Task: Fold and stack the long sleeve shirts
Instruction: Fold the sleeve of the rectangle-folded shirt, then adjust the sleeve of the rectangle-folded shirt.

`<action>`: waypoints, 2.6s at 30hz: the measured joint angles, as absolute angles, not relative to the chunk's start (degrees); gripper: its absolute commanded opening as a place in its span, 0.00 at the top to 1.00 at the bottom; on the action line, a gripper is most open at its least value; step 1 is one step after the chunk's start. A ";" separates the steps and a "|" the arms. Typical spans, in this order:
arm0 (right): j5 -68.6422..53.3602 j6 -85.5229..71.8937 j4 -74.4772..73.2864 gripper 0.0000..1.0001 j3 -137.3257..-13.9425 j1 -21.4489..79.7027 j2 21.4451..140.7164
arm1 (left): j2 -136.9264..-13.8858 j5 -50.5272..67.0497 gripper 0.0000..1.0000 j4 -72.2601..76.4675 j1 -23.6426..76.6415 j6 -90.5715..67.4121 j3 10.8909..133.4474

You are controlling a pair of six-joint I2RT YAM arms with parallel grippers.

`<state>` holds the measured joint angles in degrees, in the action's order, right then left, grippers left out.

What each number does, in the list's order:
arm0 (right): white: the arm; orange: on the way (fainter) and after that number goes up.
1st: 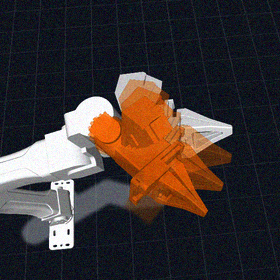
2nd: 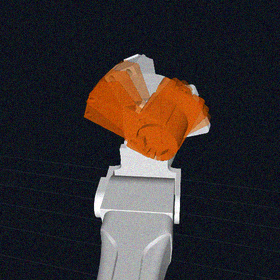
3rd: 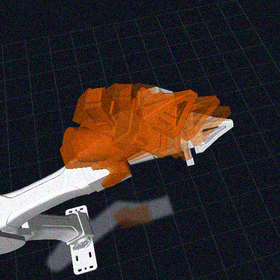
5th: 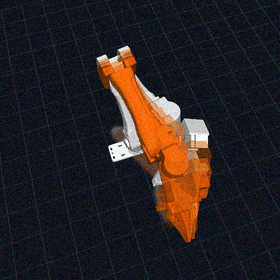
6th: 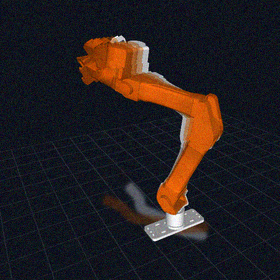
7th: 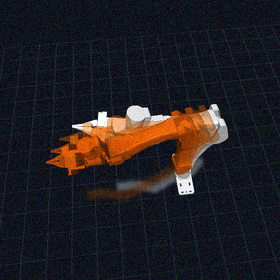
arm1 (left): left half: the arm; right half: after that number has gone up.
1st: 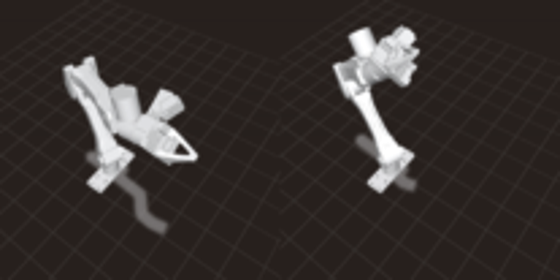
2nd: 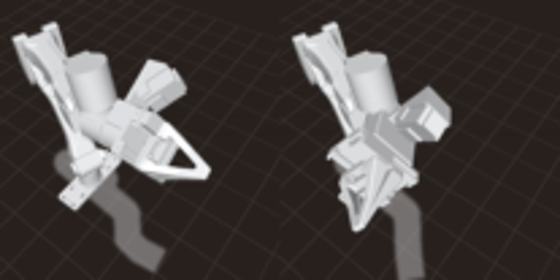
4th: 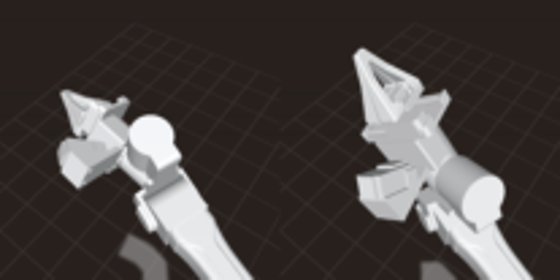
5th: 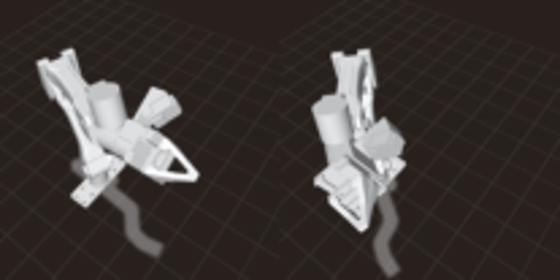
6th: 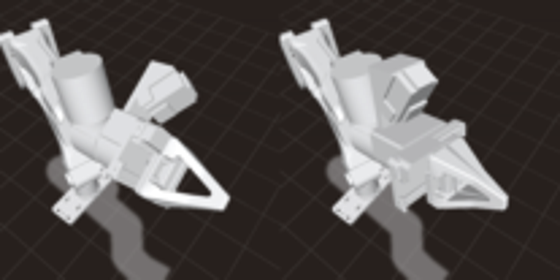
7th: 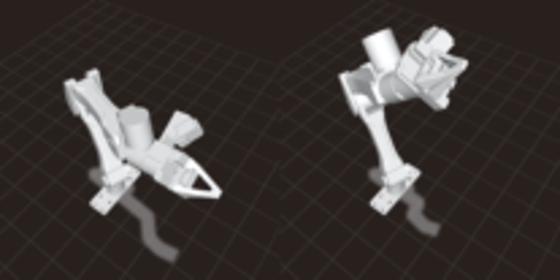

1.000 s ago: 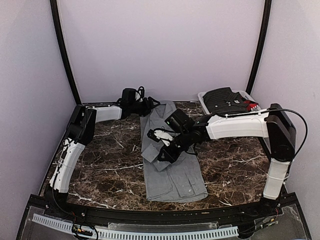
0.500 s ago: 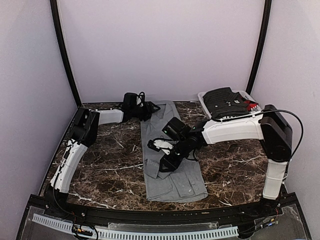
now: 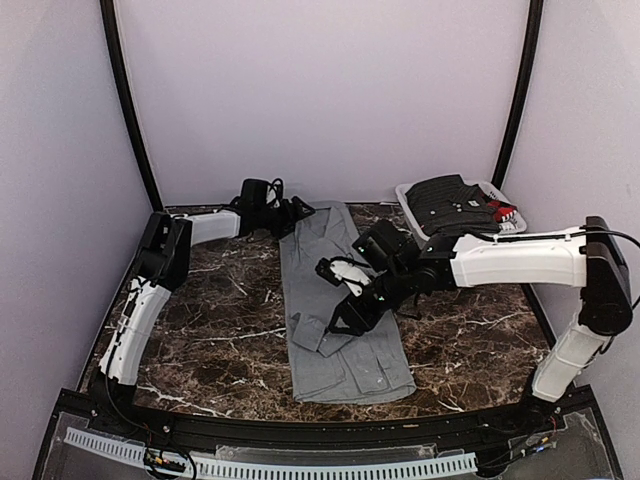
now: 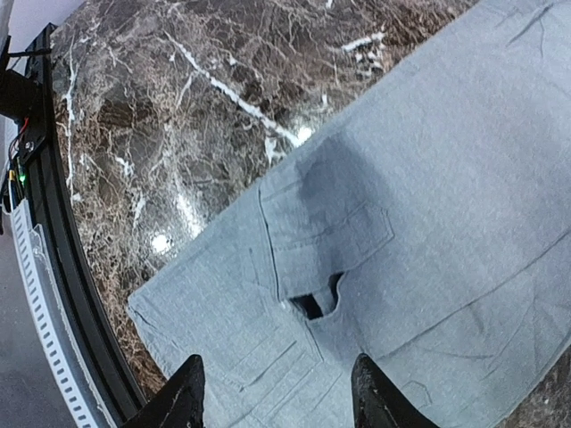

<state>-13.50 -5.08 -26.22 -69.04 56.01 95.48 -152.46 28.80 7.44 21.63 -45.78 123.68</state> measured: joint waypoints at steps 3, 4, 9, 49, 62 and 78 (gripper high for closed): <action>-13.28 -7.66 -24.71 0.45 -64.82 55.99 94.04 | -151.44 28.36 0.06 5.43 21.41 -44.23 123.74; -13.30 -8.69 -23.81 0.44 -63.22 55.99 93.60 | -151.09 28.25 0.03 4.78 21.32 -43.70 123.74; -14.22 -14.15 -18.55 0.41 -55.07 55.66 90.28 | -150.56 27.51 0.01 1.23 20.67 -41.69 126.37; -29.45 -40.82 27.07 0.31 -36.16 49.43 96.97 | -90.00 25.69 0.02 -0.60 41.76 -36.42 52.07; -28.51 -41.01 26.61 0.31 -35.66 49.43 96.97 | -95.90 26.48 0.10 1.67 47.53 -37.80 52.27; -23.11 -37.91 17.34 0.32 -38.79 49.43 92.38 | -96.09 32.97 0.92 -2.72 48.16 -41.74 57.32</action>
<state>-23.11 -37.91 17.34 -38.79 49.43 92.38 -96.09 32.97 -2.72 48.16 -41.74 57.32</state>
